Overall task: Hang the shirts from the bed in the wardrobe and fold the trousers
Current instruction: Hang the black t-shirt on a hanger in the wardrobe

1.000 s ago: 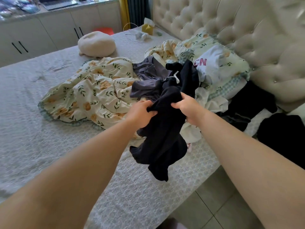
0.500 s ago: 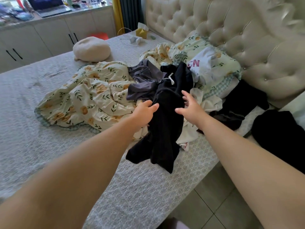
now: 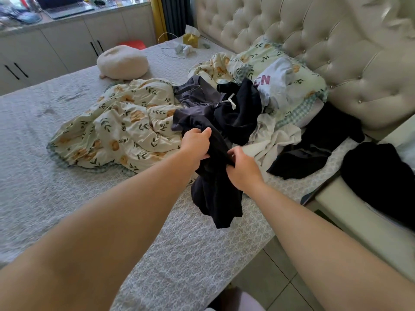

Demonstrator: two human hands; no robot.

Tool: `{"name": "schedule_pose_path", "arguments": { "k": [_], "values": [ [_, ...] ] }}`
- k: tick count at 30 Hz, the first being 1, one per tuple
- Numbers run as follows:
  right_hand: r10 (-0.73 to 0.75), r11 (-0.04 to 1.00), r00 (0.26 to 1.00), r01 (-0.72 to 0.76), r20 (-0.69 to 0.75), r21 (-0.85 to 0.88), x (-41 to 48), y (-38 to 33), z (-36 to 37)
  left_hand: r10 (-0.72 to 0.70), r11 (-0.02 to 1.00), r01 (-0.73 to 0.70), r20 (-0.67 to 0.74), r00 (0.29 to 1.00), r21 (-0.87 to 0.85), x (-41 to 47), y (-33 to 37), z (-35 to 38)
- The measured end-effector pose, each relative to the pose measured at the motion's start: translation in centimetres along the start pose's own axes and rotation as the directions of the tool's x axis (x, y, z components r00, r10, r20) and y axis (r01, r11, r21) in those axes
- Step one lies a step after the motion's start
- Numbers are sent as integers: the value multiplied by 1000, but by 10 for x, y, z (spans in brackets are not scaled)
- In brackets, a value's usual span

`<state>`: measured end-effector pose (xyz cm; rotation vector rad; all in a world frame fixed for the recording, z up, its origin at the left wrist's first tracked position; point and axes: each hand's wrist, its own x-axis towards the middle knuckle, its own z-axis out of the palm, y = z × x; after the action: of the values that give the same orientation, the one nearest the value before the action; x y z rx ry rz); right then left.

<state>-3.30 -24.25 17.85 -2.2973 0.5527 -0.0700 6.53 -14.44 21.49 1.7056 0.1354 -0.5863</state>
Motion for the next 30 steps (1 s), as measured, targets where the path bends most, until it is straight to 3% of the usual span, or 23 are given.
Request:
{"name": "schedule_pose_path", "arguments": {
  "k": [4,7,10,14,18,20,22,24,28,30],
  "values": [
    [88,987,987,-68,-135,148,11,0,-14,-51,980,43,-36,998,-194,-2,-1,-5],
    [55,959,982,-2,-179,284,24,-11,-31,-66,982,48,-97,993,-184,3,-5,-13],
    [0,935,986,60,-169,349,33,-26,-47,-29,997,20,-133,991,-68,4,-7,-18],
    [22,900,996,19,-90,436,43,-40,-60,129,978,-123,-29,991,171,-5,-10,-17],
    [-1,893,999,-15,34,449,43,-48,-63,375,786,-390,131,918,480,-14,-14,-9],
    [16,879,999,-32,37,475,43,-49,-66,325,796,-402,241,915,453,-15,-17,-6],
    [51,854,999,-51,14,518,45,-48,-72,219,884,-337,349,911,324,-18,-22,-4],
    [89,837,996,-78,6,541,48,-45,-77,235,913,-333,363,902,236,-21,-27,-3],
    [57,858,996,-81,62,507,46,-43,-78,409,700,-495,279,869,515,-19,-26,5],
    [14,881,997,-46,71,471,43,-42,-78,439,734,-478,200,876,482,-17,-19,8]
  ]
}}
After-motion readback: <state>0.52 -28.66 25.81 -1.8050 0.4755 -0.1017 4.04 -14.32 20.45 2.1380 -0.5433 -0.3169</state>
